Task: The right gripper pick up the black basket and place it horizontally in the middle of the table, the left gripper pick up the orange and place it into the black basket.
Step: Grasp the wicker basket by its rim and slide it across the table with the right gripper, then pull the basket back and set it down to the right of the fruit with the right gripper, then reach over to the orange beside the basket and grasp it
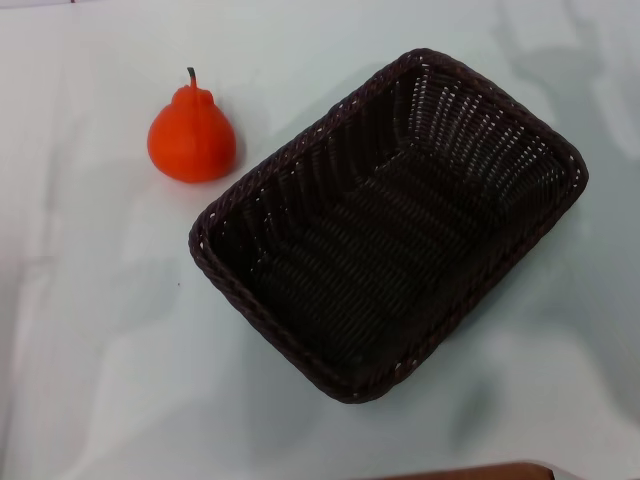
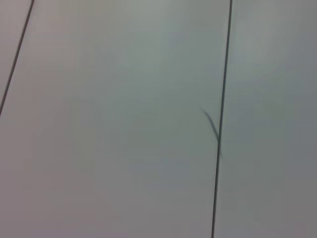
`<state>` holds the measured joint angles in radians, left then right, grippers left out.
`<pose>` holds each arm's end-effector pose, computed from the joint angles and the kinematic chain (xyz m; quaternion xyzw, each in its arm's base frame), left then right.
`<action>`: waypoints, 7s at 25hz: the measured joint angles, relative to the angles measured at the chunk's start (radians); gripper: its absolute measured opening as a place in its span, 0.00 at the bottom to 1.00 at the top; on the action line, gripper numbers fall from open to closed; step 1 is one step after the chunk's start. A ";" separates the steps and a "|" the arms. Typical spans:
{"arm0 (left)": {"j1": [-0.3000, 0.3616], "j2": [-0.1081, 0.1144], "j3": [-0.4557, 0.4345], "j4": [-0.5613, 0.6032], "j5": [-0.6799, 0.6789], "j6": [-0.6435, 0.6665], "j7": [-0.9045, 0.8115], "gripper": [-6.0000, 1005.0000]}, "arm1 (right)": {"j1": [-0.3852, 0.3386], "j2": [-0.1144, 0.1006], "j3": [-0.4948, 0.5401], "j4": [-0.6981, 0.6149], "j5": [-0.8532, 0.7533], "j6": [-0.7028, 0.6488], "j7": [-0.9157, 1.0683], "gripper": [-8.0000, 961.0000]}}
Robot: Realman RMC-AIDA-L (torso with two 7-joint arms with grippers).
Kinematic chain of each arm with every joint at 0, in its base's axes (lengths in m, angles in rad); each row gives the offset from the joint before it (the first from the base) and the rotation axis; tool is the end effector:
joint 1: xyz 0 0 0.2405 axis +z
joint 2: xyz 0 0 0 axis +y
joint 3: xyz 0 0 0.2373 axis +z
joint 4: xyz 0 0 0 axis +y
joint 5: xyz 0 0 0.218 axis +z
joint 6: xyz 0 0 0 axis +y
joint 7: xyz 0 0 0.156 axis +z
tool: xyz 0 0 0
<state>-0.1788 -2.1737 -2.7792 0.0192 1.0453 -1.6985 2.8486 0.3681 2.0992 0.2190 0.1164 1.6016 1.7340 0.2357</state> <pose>-0.3392 0.2151 0.0105 -0.5916 -0.2223 -0.4004 0.6636 0.2980 0.2800 0.0381 -0.1421 -0.5717 -0.6595 0.4670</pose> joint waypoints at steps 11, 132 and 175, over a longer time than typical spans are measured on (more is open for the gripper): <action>-0.030 0.002 -0.030 -0.008 -0.001 0.027 0.002 0.89 | -0.048 -0.001 -0.014 -0.004 -0.006 0.062 0.001 0.84; -0.059 0.009 -0.018 -0.021 0.009 0.123 -0.005 0.89 | -0.002 -0.006 -1.045 -1.214 -0.663 -0.320 2.536 0.26; -0.218 0.020 0.512 -0.595 0.576 0.669 -0.927 0.80 | -0.077 -0.006 -0.650 -0.599 0.094 0.196 1.208 0.81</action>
<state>-0.3964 -2.1538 -2.2676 -0.5758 1.6208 -1.0292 1.9215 0.2908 2.0935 -0.4314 -0.4829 1.6956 1.9302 1.4432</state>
